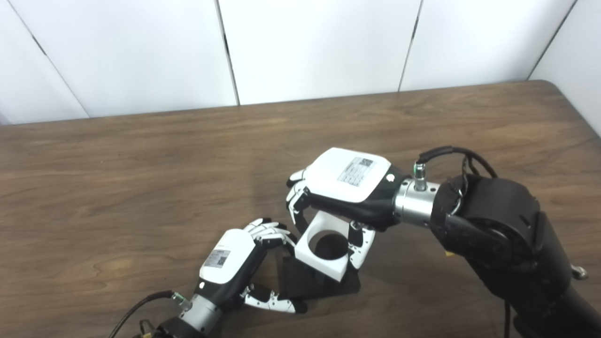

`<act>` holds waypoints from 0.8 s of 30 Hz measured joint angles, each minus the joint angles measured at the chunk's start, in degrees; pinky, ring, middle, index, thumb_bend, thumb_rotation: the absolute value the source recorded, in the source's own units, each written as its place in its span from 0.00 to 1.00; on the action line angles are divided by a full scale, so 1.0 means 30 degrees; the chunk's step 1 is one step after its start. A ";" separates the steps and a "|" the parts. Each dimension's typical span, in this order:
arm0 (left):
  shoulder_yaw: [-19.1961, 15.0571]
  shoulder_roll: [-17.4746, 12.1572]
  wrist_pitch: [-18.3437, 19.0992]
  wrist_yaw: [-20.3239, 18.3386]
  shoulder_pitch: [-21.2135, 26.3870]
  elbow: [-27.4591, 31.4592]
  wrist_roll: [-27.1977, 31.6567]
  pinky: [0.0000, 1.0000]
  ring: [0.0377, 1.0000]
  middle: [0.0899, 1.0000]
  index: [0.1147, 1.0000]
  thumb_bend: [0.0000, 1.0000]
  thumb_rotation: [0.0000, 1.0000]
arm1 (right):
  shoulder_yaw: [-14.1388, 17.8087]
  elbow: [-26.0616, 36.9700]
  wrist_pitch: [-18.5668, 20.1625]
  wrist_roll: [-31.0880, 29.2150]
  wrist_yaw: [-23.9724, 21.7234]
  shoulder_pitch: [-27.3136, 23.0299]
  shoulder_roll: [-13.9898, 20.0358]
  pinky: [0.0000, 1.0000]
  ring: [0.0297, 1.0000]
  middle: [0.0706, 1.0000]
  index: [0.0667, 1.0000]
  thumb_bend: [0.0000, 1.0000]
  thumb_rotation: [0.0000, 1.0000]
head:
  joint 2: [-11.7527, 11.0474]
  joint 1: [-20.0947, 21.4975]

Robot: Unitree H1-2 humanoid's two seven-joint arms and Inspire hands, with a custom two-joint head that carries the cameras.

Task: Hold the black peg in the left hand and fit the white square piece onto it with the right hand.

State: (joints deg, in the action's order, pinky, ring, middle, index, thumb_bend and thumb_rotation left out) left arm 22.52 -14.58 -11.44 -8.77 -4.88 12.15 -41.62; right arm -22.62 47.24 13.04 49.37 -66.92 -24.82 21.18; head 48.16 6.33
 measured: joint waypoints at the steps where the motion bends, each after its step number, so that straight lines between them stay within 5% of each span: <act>1: 0.0000 0.0004 0.0022 -0.0032 0.0000 0.0026 0.0000 0.92 0.82 0.72 0.42 0.52 0.05 | 0.0045 0.0000 -0.0011 -0.0029 0.0004 0.0027 0.0022 0.84 0.88 0.74 0.44 0.52 0.13 | 0.0000 0.0000; 24: 0.0001 0.0059 0.0214 -0.0159 0.0000 0.0146 0.0003 0.92 0.82 0.72 0.42 0.52 0.05 | 0.0201 0.0035 -0.0069 -0.0103 -0.0101 0.0528 0.0604 0.82 0.88 0.75 0.44 0.52 0.13 | 0.0147 -0.0029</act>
State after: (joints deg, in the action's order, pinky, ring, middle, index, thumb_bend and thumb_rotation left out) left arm 22.52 -14.41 -10.79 -9.25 -4.88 12.59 -41.61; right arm -22.02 47.35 12.83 49.06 -67.22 -23.24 22.99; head 48.60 6.24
